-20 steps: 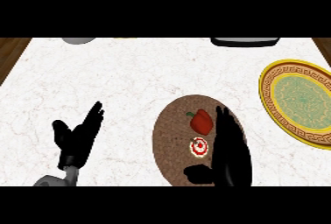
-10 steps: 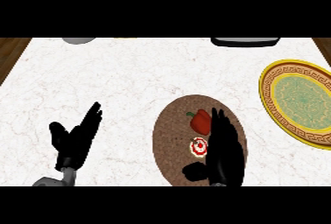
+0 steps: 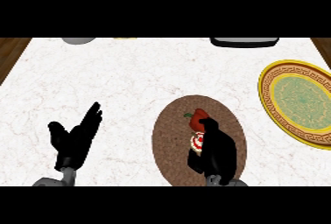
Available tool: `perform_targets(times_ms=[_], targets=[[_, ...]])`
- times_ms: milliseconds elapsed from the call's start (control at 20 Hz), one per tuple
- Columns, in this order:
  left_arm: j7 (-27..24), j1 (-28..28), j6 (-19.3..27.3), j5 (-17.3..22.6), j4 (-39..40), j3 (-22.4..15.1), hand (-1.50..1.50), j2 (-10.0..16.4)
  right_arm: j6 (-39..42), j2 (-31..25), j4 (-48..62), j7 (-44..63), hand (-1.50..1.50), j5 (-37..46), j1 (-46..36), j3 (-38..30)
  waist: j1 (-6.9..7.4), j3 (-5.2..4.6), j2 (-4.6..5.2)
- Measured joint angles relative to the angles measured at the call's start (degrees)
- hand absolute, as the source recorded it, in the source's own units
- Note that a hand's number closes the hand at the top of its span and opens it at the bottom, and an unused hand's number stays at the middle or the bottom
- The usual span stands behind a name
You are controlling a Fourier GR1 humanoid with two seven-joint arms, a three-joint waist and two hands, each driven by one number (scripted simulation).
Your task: Pick the cupcake from the placemat and place it in the plate
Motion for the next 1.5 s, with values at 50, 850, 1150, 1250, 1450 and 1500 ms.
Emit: perform_targets(times_ms=[50, 850, 1150, 1250, 1450, 1500], targets=[[0.3, 0.0, -0.5, 0.1, 0.1, 0.4, 0.0, 0.2, 0.0, 0.0, 0.9, -0.3, 1.5, 0.4, -0.4, -0.3, -0.02, -0.03, -0.04], [0.1, 1.0, -1.5, -1.8, -0.3, 2.2, 0.0, -1.2, -6.0, -1.8, -7.0, -9.5, 1.5, 12.2, 1.4, 7.2, -0.3, 0.17, 0.08], [1.3, 1.0, -1.4, -2.4, -0.7, 2.3, 0.0, -1.6, -9.9, -3.7, -16.9, -10.6, 1.5, 17.9, 3.4, 9.1, -0.55, 0.18, 0.06], [1.6, 1.1, -0.3, -3.4, -1.2, 1.8, 0.0, -2.4, -11.4, -3.9, -20.1, -10.3, 1.5, 19.2, 4.6, 8.4, -0.62, 0.18, 0.07], [1.8, 1.3, -1.3, -3.2, -1.3, 2.5, 0.0, -2.0, -15.9, -4.6, -25.1, -10.3, 1.5, 19.9, 8.1, 5.5, -0.68, 0.18, 0.13], [1.3, 1.3, -1.3, -3.4, -1.1, 2.5, 0.0, -2.3, -17.5, -4.7, -25.3, -10.7, 1.5, 19.2, 8.6, 4.1, -0.63, 0.2, 0.14]])
